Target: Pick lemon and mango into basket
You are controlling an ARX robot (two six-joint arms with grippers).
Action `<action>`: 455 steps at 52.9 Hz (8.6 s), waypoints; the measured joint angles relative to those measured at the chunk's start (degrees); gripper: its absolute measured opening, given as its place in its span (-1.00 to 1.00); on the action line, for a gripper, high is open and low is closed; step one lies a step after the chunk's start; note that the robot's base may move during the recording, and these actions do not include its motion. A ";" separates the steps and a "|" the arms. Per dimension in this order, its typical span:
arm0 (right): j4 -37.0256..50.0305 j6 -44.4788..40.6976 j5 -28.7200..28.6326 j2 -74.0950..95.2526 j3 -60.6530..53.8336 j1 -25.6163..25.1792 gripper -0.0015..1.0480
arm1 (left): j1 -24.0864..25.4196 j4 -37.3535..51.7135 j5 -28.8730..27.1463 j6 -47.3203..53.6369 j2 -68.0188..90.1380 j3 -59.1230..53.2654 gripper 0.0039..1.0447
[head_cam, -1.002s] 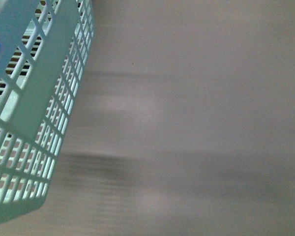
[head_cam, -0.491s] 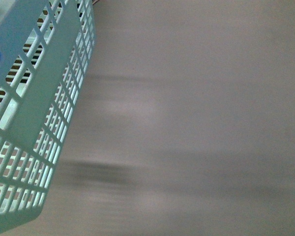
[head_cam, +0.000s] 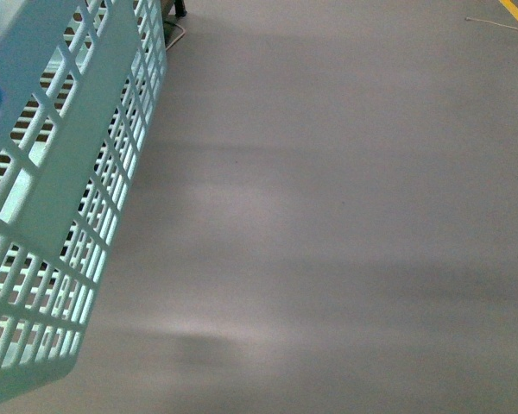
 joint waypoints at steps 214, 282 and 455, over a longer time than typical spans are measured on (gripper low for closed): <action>0.02 -0.02 -0.04 0.07 0.02 0.00 0.83 | -0.26 -0.04 0.07 -0.07 -0.04 0.17 -0.46; 0.00 -0.02 0.02 -0.04 0.02 0.02 0.83 | -0.24 -0.07 0.02 -0.02 -0.02 0.17 -0.47; 20.79 -56.65 -10.12 130.64 60.30 -15.04 0.83 | -25.64 -8.85 16.11 31.54 46.53 42.71 -0.47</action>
